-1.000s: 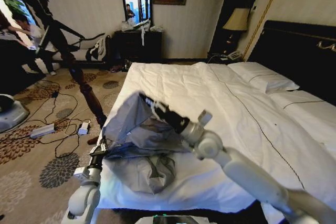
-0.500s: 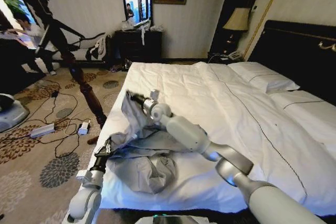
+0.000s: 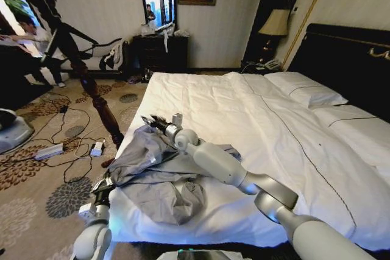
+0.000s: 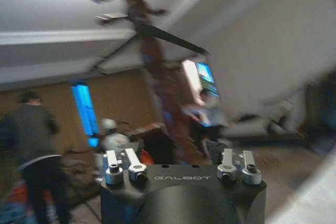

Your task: Pick up the clothes from the bed and hang them on the clothes hanger.

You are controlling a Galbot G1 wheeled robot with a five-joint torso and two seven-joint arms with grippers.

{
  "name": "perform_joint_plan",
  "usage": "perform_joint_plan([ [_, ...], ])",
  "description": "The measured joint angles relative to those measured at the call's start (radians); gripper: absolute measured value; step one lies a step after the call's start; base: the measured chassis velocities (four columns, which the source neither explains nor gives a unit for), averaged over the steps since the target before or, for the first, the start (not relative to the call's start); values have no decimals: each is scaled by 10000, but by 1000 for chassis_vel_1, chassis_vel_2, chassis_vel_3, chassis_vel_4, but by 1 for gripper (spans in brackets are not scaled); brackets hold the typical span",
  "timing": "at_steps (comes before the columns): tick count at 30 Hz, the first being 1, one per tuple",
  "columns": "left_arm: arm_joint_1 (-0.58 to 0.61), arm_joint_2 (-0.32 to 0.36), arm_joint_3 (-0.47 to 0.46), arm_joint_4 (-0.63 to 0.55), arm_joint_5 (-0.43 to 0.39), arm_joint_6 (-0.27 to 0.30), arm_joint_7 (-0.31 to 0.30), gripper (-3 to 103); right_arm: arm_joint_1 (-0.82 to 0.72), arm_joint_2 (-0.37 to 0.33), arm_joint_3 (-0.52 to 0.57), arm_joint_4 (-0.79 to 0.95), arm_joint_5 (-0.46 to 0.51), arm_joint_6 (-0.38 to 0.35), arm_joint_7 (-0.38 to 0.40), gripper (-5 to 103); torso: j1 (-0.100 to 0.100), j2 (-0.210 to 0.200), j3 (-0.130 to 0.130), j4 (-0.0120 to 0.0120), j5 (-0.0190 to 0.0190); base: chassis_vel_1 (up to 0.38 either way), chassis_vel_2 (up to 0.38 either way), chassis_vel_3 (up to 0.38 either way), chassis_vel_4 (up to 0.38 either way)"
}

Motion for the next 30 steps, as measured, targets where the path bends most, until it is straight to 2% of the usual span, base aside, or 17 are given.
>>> perform_joint_plan([
  [1, -21, -36, -81, 14, -82, 9, -35, 0, 15, -8, -25, -6, -56, -55, 176, 71, 0, 0, 0, 1, 0, 0, 0, 0, 0],
  [2, -28, -47, -120, 13, -146, 17, -42, 0, 38, -6, -34, 0, -104, -310, 648, 77, 1, -1, 1, 1, 1, 0, 0, 0, 0],
  [3, -25, -51, -167, -7, -244, 32, -49, 0, 74, -3, -37, 11, -163, -785, 1484, 82, 0, 0, 1, 3, 0, 0, 0, 0, 0],
  [4, -25, -51, -167, -7, -244, 32, -49, 0, 74, -3, -37, 11, -163, -785, 1484, 82, 0, 0, 1, 3, 0, 0, 0, 0, 0],
  [5, -17, -50, -204, -50, -289, 42, -52, 0, 115, 2, -38, 27, -176, -1412, 2381, 82, 0, 0, 0, 1, 0, 0, 0, 0, 0],
  [6, -14, -46, -281, -93, -290, 61, -112, 0, 153, -4, -39, 24, -124, -2219, 3409, 92, 0, 0, 0, 0, 0, 0, 0, 0, 0],
  [7, -25, -48, -356, -92, -230, 77, -197, 0, 164, -24, -38, -14, -66, -2590, 3761, 97, 0, 0, 0, 1, 0, 0, 0, 0, 0],
  [10, -72, -58, -478, -38, -121, 84, -349, 0, 157, -104, -54, -109, -95, -2891, 3831, 99, 1, 0, 0, 1, 2, 0, 0, 0, 0],
  [12, -108, -64, -616, 99, -131, 116, -549, 0, 116, -268, -164, -189, -400, -3131, 3303, 100, 1, -1, 1, -2, 0, 0, 0, 0, 0],
  [14, -117, -69, -728, 193, -145, 147, -692, 0, 100, -361, -328, -184, -849, -3245, 2969, 100, 1, -1, 0, 0, 1, 0, 0, 0, 0],
  [16, -131, -61, -841, 353, -232, 184, -845, 0, 22, -477, -723, -115, -1723, -3274, 2792, 100, 0, 0, 0, 2, 0, 0, 0, 0, 0],
  [19, -131, -29, -844, 436, -306, 150, -828, 0, -118, -526, -953, -14, -2126, -3293, 2817, 100, 1, -1, 0, 3, -1, 0, 0, 0, 0],
  [25, -151, -19, -729, 478, -504, 27, -610, 0, -790, -601, -1520, 466, -3169, -3996, 3538, 100, 0, 0, 0, 2, 1, 0, 0, 0, 0],
  [29, -208, 0, -626, 442, -573, 32, -519, 0, -972, -605, -1758, 721, -3949, -5272, 4634, 100, 1, -1, 0, 1, 1, 0, 0, 0, 0],
  [30, -208, 0, -626, 442, -573, 32, -519, 0, -972, -605, -1758, 721, -3949, -5272, 4634, 100, 1, -1, 0, 1, 1, 0, 0, 0, 0],
])
